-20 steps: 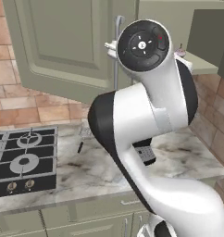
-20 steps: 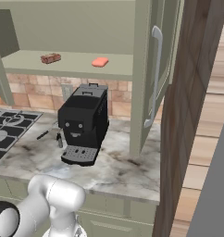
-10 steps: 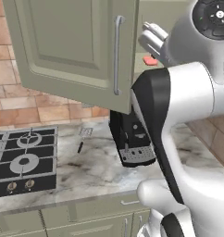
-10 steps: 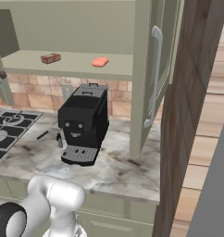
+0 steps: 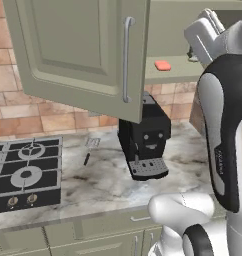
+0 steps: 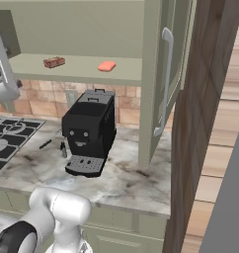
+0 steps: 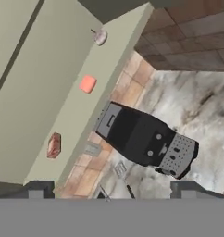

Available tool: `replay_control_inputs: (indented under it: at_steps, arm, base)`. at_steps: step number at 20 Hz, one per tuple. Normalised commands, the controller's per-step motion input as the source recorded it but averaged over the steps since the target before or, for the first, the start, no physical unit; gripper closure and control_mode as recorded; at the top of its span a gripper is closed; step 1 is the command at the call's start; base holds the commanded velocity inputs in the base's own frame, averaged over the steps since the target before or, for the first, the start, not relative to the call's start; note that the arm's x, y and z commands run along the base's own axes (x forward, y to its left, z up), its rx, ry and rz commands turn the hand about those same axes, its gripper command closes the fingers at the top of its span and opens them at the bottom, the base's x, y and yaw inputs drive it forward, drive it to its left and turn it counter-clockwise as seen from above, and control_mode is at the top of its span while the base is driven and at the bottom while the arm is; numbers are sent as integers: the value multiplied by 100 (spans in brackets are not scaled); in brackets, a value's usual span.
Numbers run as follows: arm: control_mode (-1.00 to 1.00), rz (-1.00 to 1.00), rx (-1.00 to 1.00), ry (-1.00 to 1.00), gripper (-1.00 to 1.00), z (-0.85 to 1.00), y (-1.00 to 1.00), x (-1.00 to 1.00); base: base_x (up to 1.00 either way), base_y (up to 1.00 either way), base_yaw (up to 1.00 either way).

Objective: Pick the bar soap and bar soap from the cabinet and place them on the counter.

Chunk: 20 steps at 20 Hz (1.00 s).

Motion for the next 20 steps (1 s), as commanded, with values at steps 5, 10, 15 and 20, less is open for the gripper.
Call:
replay_control_inputs:
  at_steps: [5, 10, 15, 20]
  arm:
    - [-100, 1, 28, 0, -100, 0, -30, 4]
    - [-100, 1, 31, 0, -100, 0, -28, 3]
    - [-100, 0, 26, 2, -100, -9, -10, 3]
    - [-100, 5, 15, 6, -100, -16, 0, 11]
  base:
    - [0, 0, 0]
    - [0, 0, 0]
    - [0, 0, 0]
    - [0, 0, 0]
